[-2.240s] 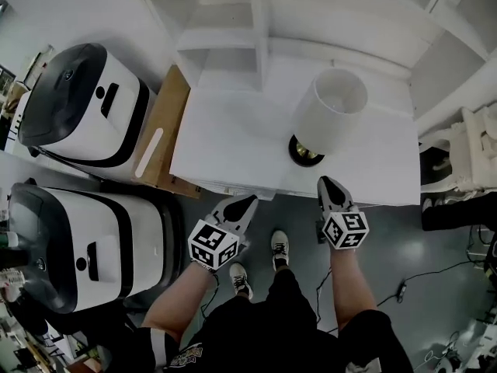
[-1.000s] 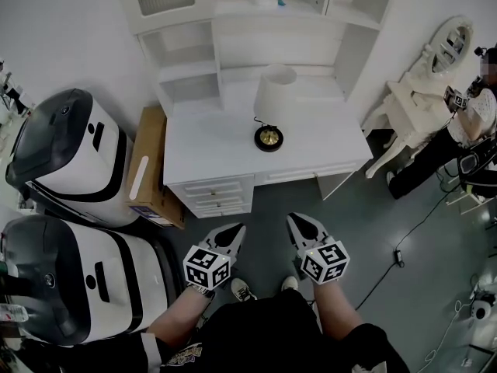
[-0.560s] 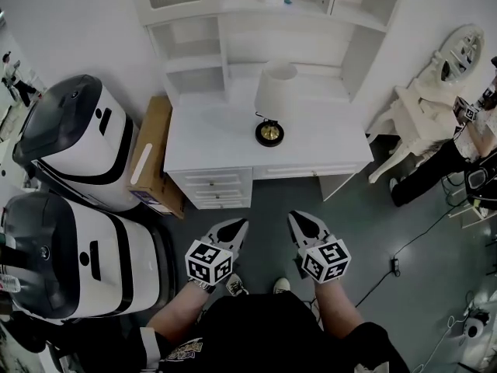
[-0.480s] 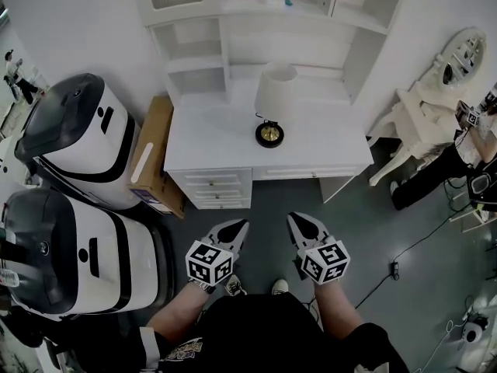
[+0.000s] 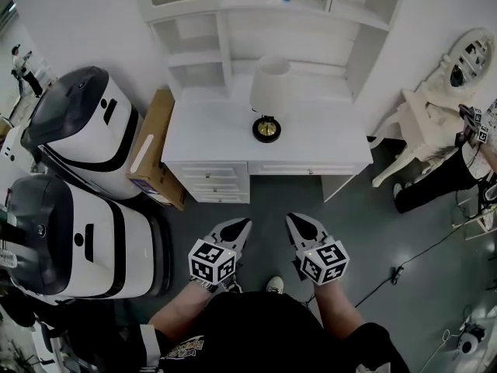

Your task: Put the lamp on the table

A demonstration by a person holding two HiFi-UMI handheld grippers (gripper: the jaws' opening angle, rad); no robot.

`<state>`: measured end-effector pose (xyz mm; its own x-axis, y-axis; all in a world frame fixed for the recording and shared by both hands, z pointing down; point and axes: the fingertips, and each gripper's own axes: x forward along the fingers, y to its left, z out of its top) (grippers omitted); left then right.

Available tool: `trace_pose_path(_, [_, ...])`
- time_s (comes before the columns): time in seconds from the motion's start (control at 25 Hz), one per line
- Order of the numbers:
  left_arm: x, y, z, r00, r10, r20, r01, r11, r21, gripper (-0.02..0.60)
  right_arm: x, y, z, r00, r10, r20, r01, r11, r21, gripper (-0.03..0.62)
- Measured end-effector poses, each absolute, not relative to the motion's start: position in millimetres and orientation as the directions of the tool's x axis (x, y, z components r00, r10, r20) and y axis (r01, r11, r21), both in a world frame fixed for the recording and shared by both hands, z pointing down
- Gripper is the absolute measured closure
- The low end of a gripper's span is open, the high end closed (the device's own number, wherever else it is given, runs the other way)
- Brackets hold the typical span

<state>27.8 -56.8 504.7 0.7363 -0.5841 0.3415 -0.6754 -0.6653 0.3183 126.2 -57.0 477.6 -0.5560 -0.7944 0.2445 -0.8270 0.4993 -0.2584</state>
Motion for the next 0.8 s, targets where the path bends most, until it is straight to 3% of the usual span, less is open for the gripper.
trace_pose_path(0.8, [45,-39,503,0.74,-0.577,0.345,-0.669,-0.682,0.296,0.575,130,-37,484,-0.577,-0.779,0.245,-0.813,0.517,-0.269,0.569])
